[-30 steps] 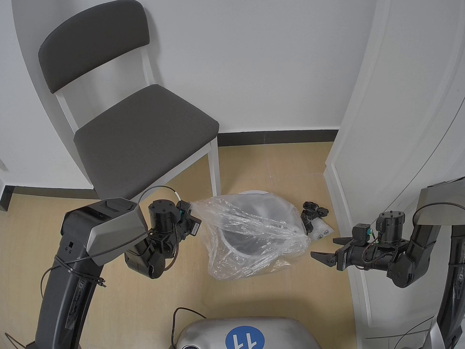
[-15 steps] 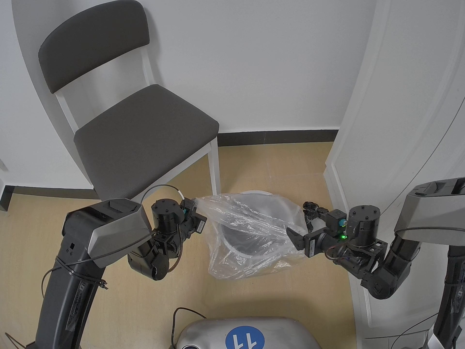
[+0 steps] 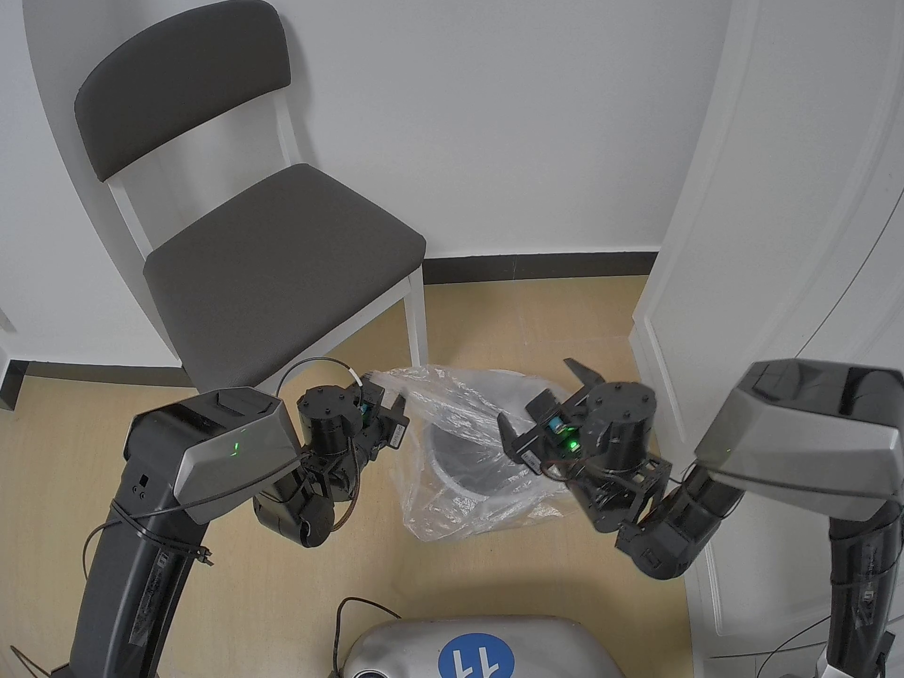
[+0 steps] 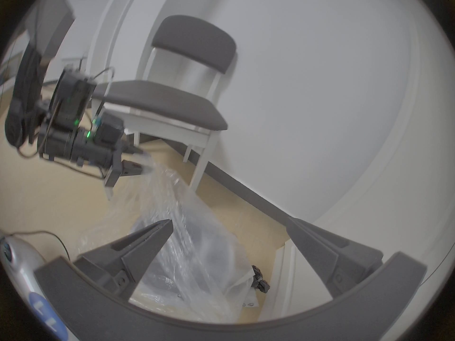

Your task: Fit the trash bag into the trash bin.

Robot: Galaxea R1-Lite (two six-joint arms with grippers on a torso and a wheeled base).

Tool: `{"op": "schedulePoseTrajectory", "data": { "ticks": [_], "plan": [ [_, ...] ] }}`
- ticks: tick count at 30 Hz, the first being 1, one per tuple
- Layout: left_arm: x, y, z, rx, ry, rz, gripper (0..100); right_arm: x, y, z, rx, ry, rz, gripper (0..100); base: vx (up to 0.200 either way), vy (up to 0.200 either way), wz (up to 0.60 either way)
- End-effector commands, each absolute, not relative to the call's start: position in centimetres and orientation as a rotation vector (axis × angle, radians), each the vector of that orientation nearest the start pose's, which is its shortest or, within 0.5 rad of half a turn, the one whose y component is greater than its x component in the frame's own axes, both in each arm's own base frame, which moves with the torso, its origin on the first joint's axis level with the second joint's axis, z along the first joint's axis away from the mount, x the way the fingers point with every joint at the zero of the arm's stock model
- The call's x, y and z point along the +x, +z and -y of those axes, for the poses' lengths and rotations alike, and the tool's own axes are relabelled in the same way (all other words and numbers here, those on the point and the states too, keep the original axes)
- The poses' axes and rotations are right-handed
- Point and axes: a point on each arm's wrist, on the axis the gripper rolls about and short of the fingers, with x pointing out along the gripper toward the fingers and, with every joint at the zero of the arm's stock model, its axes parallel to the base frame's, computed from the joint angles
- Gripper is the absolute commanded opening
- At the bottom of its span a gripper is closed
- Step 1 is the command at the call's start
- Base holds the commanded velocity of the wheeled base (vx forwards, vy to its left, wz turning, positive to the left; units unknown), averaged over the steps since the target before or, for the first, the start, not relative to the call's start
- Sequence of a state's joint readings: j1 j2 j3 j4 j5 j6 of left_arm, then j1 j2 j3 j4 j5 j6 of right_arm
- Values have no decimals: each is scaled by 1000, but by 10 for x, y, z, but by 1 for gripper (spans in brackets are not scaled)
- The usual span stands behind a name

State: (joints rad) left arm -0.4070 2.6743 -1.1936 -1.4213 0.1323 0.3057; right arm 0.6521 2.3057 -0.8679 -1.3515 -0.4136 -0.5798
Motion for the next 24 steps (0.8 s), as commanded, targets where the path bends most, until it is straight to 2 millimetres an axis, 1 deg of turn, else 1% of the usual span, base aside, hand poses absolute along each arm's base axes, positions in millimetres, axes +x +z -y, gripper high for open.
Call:
{"op": "schedulePoseTrajectory", "data": {
  "ticks": [1,5,6,7,8,10,11,13,15,16,17,18,19,24],
  "plan": [
    [425,-38,176,318,-279,-8,100,310,-1,-252,-777,342,-52,100,0,0,0],
    [424,-38,173,318,-295,-14,100,306,-12,-254,-832,408,-55,100,0,0,0],
    [424,-37,173,317,-299,-10,100,303,-18,-260,-844,429,-54,100,0,0,0],
    [424,-36,173,316,-300,-7,100,301,-22,-263,-852,437,-58,100,0,0,0],
    [424,-36,173,316,-300,-7,100,301,-22,-263,-852,437,-58,100,0,0,0],
    [424,-36,174,312,-301,-4,100,303,-33,-266,-863,445,-69,100,0,0,0],
    [424,-36,174,312,-301,-1,100,304,-34,-267,-864,445,-67,100,0,0,0],
    [424,-34,174,308,-299,7,100,307,-37,-268,-862,437,-67,100,0,0,0],
    [423,-32,175,306,-301,15,100,316,-41,-267,-858,418,-68,100,0,0,0],
    [423,-31,174,307,-301,17,100,320,-43,-265,-855,408,-68,100,0,0,0],
    [423,-31,174,307,-301,17,100,320,-43,-265,-855,408,-68,100,0,0,0],
    [423,-31,175,306,-303,17,100,325,-43,-263,-849,394,-66,100,0,0,0],
    [423,-31,175,305,-302,19,100,332,-40,-260,-841,373,-56,100,0,0,0],
    [423,-30,174,304,-299,29,100,350,-32,-251,-838,321,-38,100,0,0,0]
  ]
}}
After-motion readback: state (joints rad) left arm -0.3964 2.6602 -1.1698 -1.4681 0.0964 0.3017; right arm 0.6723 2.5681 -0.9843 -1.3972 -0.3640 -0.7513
